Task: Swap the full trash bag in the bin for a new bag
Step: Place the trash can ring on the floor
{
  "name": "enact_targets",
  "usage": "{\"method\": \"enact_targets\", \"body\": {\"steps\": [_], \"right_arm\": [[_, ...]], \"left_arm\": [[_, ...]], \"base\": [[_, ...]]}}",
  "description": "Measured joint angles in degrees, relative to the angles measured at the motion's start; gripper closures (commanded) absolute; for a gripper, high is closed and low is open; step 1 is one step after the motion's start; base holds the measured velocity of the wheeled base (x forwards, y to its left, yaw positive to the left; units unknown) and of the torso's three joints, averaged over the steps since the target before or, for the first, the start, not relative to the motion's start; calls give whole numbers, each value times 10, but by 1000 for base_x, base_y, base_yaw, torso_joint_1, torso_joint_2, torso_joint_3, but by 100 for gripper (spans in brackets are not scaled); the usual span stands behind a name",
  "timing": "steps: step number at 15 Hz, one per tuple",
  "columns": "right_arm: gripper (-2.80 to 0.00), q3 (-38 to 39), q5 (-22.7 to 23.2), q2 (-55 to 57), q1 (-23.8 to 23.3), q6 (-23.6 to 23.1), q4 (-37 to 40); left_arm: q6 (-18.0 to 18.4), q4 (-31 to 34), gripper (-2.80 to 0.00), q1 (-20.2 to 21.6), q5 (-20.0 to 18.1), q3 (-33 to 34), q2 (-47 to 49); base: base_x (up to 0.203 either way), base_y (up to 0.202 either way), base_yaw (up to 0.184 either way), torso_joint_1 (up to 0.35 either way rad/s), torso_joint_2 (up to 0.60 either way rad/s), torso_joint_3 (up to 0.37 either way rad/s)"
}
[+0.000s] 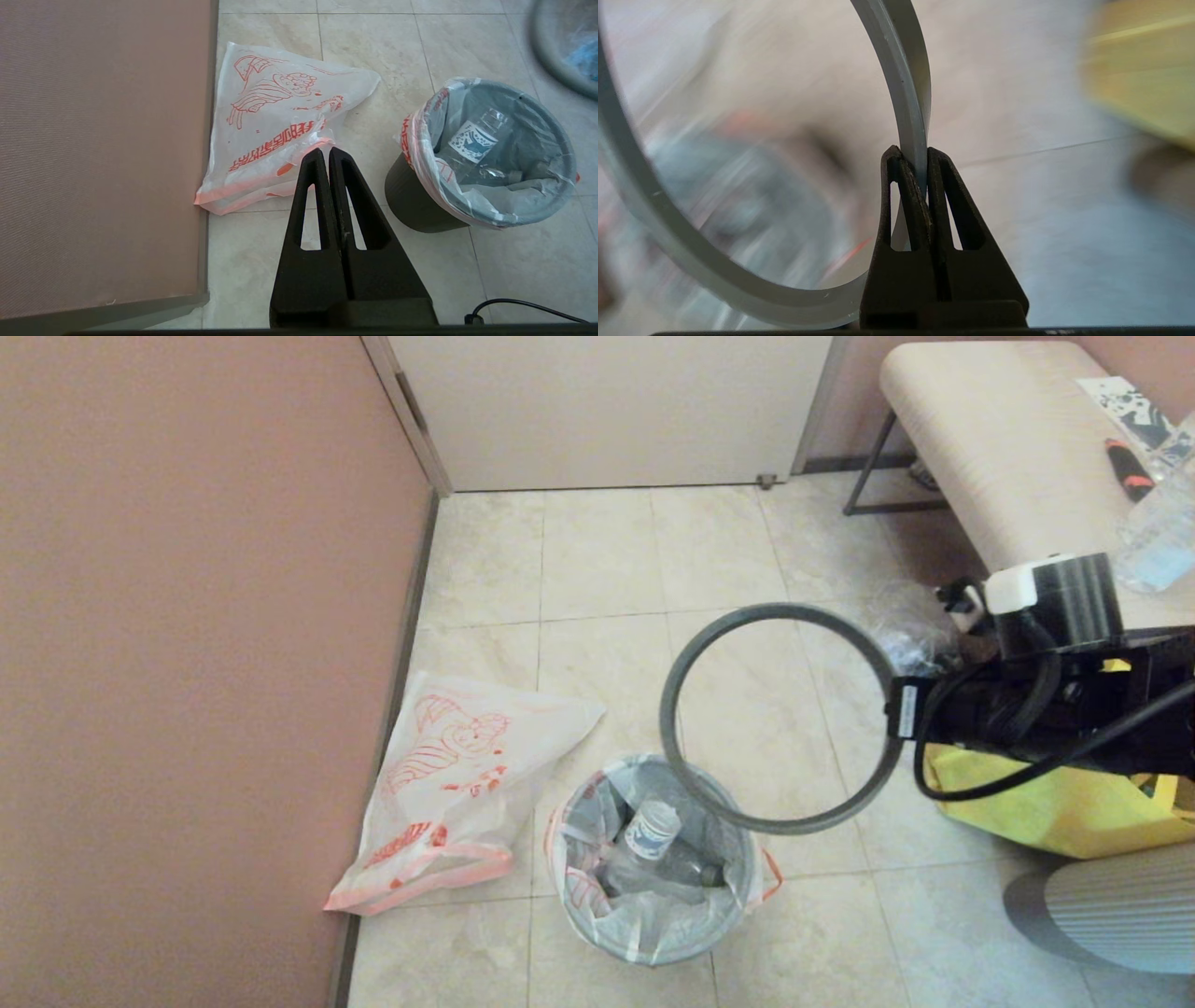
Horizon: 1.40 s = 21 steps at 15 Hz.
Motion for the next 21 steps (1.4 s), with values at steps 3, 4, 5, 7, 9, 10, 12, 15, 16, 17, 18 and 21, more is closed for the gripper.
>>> {"method": "enact_targets", "body": {"steps": [3,4,5,7,9,10,12,15,16,17,18,21], "right_arm": [[0,-28,22,39,-97,-25,-19],[0,-35,27,61,-120,-33,-35],[0,-39,29,82,-136,-39,-48],[0,-43,30,137,-162,-52,-70],[0,-52,30,196,-183,-72,-97],[0,-62,30,227,-194,-84,-109],[0,-90,30,283,-213,-103,-122],[-280,-115,30,345,-224,-128,-125],[-280,-117,29,357,-224,-129,-125],[-280,-117,28,365,-224,-128,-124],[-280,-115,28,367,-223,-126,-123],[-280,-84,27,352,-220,-125,-120]], "left_arm": [[0,0,0,0,0,0,0],[0,0,0,0,0,0,0],[0,0,0,0,0,0,0],[0,0,0,0,0,0,0],[0,0,0,0,0,0,0],[0,0,0,0,0,0,0],[0,0,0,0,0,0,0],[0,0,0,0,0,0,0],[0,0,0,0,0,0,0],[0,0,0,0,0,0,0],[0,0,0,0,0,0,0],[0,0,0,0,0,0,0]], "base": [[0,0,0,0,0,0],[0,0,0,0,0,0],[0,0,0,0,0,0],[0,0,0,0,0,0],[0,0,0,0,0,0],[0,0,0,0,0,0],[0,0,0,0,0,0],[0,0,0,0,0,0],[0,0,0,0,0,0],[0,0,0,0,0,0],[0,0,0,0,0,0],[0,0,0,0,0,0]]}}
